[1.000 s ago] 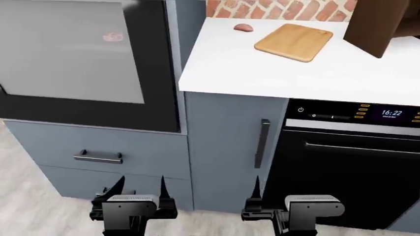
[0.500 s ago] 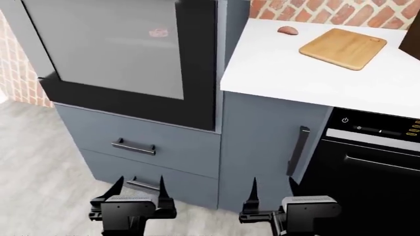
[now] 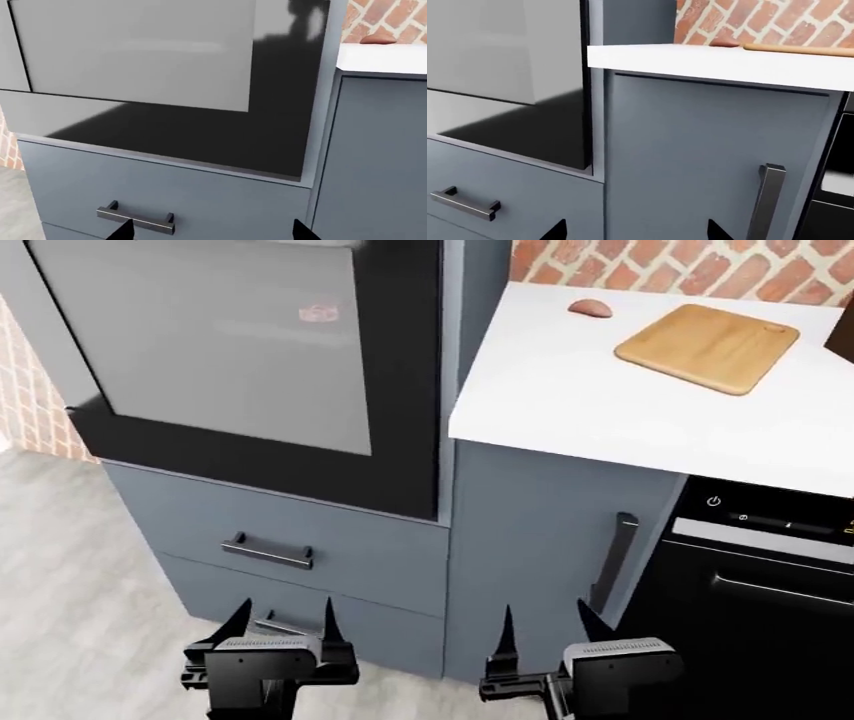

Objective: Open the oven door

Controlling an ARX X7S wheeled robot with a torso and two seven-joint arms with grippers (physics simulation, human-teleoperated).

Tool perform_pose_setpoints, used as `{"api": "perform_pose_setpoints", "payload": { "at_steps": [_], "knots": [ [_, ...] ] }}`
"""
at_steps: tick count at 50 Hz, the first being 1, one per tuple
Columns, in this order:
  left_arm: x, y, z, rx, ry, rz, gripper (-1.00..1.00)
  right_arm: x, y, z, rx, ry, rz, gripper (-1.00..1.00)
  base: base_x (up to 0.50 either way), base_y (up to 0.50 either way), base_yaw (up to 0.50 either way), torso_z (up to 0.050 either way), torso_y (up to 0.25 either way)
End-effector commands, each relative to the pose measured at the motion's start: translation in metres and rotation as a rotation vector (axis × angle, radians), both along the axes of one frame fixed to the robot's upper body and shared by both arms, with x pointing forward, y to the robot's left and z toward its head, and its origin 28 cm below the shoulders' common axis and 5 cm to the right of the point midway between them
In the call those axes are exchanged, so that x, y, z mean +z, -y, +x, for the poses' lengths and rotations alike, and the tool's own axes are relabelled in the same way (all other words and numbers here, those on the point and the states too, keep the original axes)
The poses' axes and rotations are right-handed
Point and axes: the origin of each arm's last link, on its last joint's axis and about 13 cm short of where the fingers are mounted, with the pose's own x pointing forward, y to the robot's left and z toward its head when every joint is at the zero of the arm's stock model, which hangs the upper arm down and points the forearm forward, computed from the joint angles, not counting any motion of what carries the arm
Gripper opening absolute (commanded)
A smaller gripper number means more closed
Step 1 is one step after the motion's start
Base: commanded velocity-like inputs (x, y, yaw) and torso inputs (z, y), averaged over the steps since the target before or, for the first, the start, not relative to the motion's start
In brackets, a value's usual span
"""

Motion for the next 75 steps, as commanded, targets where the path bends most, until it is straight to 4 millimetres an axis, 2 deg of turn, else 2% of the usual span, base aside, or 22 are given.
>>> {"api": "perform_pose_setpoints", "payload": {
  "at_steps": [1,27,40,44,48,51,54,58,61,65,68,71,75],
  "knots": [
    [0.0,0.0,0.0,-0.001,0.0,-0.001,1.0,0.001,0.0,-0.001,0.017,0.006,0.001,1.0,0.25,0.12,0.0,0.0,0.0],
    [-0.001,0.0,0.0,0.0,-0.003,-0.002,1.0,0.002,0.0,-0.001,0.013,0.014,-0.004,1.0,0.24,0.14,0.0,0.0,0.0],
    [-0.001,0.0,0.0,0.004,-0.009,-0.003,1.0,0.0,0.0,0.0,0.003,0.001,0.004,1.0,0.0,0.0,0.0,0.0,0.0],
    [0.006,-0.006,0.002,0.032,-0.021,-0.059,1.0,0.001,0.0,0.0,-0.003,-0.003,0.01,1.0,0.0,0.0,0.0,0.0,0.0],
    [0.028,-0.024,0.002,0.066,0.008,-0.055,1.0,0.003,0.0,0.0,-0.004,0.002,0.009,1.0,0.0,0.0,0.0,0.0,0.0],
    [0.057,-0.045,-0.001,0.153,0.113,0.096,1.0,0.004,0.001,0.0,-0.003,0.004,0.011,1.0,0.0,0.0,0.0,0.0,0.0],
    [0.111,-0.078,0.001,0.31,0.265,0.355,1.0,0.007,0.001,0.001,0.0,0.009,0.018,1.0,0.0,0.0,0.0,0.0,0.005],
    [0.196,-0.11,0.025,0.485,0.474,0.72,1.0,0.009,0.001,0.001,0.002,0.015,0.027,1.0,0.0,0.0,0.0,0.0,0.0],
    [0.246,-0.111,0.047,0.485,0.618,0.96,1.0,0.009,0.002,0.001,0.004,0.016,0.029,1.0,0.0,0.0,0.0,0.0,0.0],
    [0.295,-0.099,0.07,0.439,0.807,1.254,1.0,0.007,0.001,0.001,0.005,0.014,0.028,1.0,0.0,0.0,0.0,0.0,0.0],
    [0.327,-0.09,0.083,0.368,0.966,1.544,1.0,0.007,0.001,0.0,0.005,0.013,0.028,1.0,0.0,0.0,0.0,0.0,0.0],
    [0.344,-0.087,0.09,0.322,1.064,1.718,1.0,0.007,0.001,0.0,0.005,0.014,0.028,1.0,0.0,0.0,0.0,0.0,0.0],
    [0.348,-0.092,0.099,0.282,1.135,1.861,1.0,0.007,0.001,-0.001,0.004,0.013,0.028,1.0,0.0,0.0,0.0,0.0,0.0]
  ]
}}
